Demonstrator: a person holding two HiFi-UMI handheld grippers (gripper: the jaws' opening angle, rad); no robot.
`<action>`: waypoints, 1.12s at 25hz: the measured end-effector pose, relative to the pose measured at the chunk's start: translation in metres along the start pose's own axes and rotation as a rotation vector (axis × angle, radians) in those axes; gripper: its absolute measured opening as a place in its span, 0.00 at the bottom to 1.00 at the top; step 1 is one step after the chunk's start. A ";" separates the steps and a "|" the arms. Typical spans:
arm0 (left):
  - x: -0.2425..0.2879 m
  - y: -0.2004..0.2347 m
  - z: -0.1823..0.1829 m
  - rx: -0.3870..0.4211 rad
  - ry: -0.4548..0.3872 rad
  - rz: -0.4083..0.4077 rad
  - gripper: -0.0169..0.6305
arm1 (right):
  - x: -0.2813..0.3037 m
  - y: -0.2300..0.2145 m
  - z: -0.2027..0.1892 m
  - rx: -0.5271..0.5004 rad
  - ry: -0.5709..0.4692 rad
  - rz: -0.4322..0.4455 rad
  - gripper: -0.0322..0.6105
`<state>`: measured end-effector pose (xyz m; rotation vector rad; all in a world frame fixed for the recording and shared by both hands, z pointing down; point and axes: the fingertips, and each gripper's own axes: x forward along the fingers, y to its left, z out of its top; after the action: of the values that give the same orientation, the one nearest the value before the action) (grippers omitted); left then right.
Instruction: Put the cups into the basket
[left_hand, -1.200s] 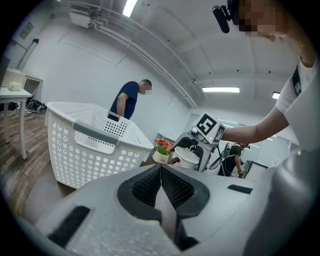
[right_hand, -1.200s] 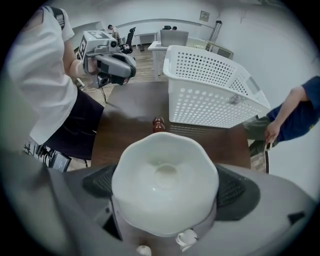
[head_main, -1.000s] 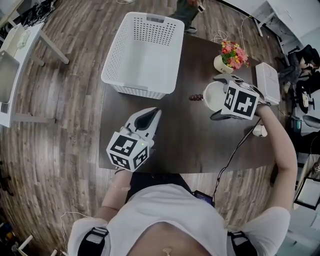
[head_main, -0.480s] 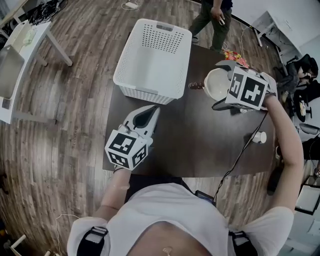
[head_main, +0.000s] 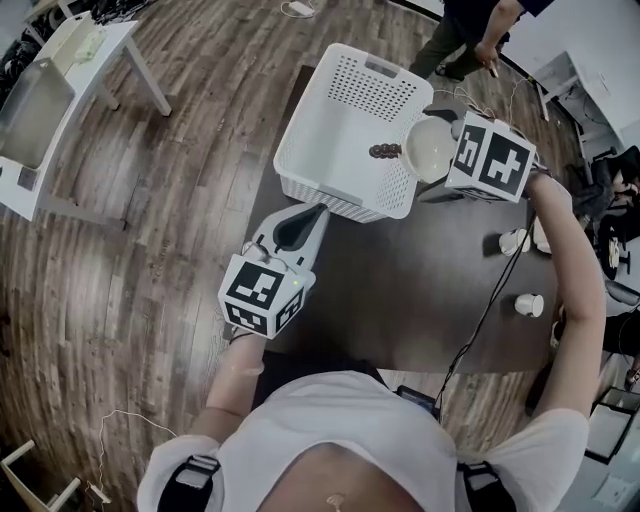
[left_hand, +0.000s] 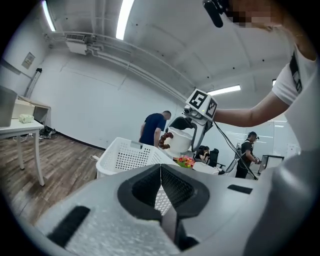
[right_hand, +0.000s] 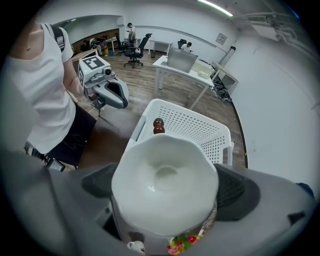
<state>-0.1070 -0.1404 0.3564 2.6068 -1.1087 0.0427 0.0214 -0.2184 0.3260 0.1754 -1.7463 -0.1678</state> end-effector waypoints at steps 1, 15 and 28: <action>-0.001 0.006 0.000 -0.003 0.001 0.007 0.05 | 0.004 -0.006 0.008 -0.011 -0.004 -0.002 0.93; 0.011 0.036 -0.028 -0.046 0.063 -0.025 0.05 | 0.090 -0.074 0.043 0.015 -0.034 0.029 0.93; 0.039 0.003 -0.063 -0.062 0.126 -0.207 0.05 | 0.183 -0.126 0.038 0.043 -0.041 0.064 0.93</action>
<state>-0.0760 -0.1511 0.4232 2.6088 -0.7826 0.1227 -0.0455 -0.3797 0.4691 0.1483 -1.7945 -0.0875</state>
